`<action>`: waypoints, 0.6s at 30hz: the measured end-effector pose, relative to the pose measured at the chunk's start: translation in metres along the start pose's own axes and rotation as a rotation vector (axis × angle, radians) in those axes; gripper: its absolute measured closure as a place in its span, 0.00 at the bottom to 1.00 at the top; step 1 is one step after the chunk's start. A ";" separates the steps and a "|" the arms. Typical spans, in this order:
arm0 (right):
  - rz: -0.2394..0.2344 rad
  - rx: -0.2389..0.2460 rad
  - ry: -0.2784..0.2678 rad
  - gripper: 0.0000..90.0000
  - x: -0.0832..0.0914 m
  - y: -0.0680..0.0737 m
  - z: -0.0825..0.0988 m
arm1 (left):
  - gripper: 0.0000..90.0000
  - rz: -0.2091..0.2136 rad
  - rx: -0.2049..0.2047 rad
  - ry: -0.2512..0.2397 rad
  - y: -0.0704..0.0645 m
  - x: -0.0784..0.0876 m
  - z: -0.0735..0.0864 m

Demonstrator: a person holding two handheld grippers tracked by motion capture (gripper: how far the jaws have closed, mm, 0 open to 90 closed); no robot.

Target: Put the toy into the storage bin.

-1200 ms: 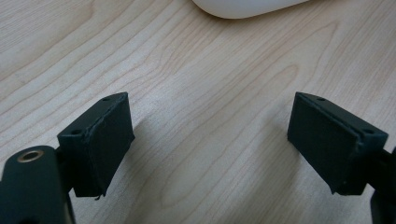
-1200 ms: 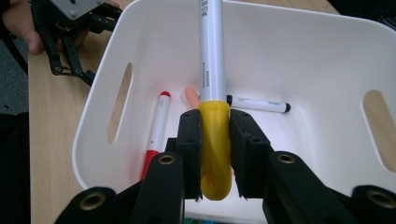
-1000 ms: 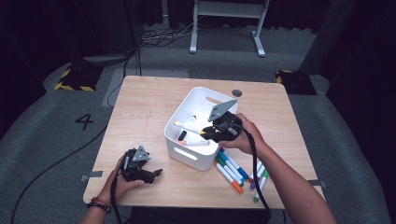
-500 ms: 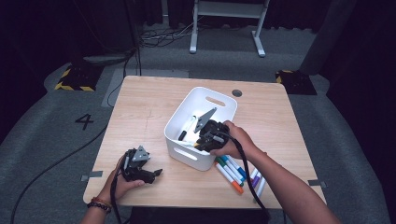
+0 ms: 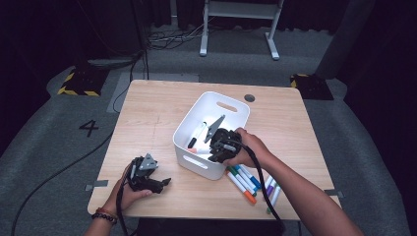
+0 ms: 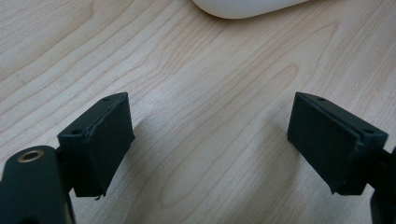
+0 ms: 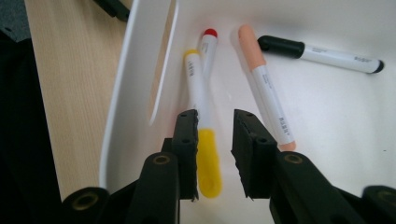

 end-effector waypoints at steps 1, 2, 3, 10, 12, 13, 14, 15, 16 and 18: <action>0.005 0.003 -0.016 0.78 0.002 -0.001 0.000 | 0.16 0.000 0.000 0.000 0.000 0.000 0.000; 0.011 0.000 -0.025 0.76 0.004 -0.002 0.001 | 0.16 0.000 0.000 0.000 0.000 0.000 0.000; 0.021 -0.008 -0.039 0.75 0.007 -0.004 0.002 | 0.16 0.000 0.000 0.000 0.000 0.000 0.000; 0.059 -0.034 -0.134 0.71 0.029 -0.011 0.020 | 0.16 0.000 0.000 -0.001 0.000 0.000 0.000; 0.068 -0.064 -0.178 0.69 0.038 -0.014 0.030 | 0.16 0.000 0.000 0.000 0.000 0.000 0.000; 0.078 -0.075 -0.201 0.69 0.042 -0.016 0.036 | 0.16 0.000 0.000 0.000 0.000 0.000 0.000; 0.075 -0.086 -0.221 0.69 0.047 -0.017 0.043 | 0.16 -0.001 -0.001 0.000 0.000 0.000 0.000; 0.078 -0.095 -0.246 0.68 0.050 -0.017 0.050 | 0.16 0.001 0.001 0.000 0.000 0.000 0.000; 0.099 -0.107 -0.271 0.68 0.055 -0.018 0.061 | 0.16 -0.005 -0.002 0.000 0.000 0.000 0.000; 0.108 -0.135 -0.299 0.67 0.059 -0.019 0.072 | 0.16 -0.004 -0.002 0.000 0.000 0.000 0.000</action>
Point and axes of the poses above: each handheld gripper's, and its own axes: x roughly backward along the jaws, z roughly out of its underside, y roughly to its left, the point moved 6 cm from there along -x, roughly forward along the jaws, and after that the axes turned 15 degrees about y, right-handed, at the moved point
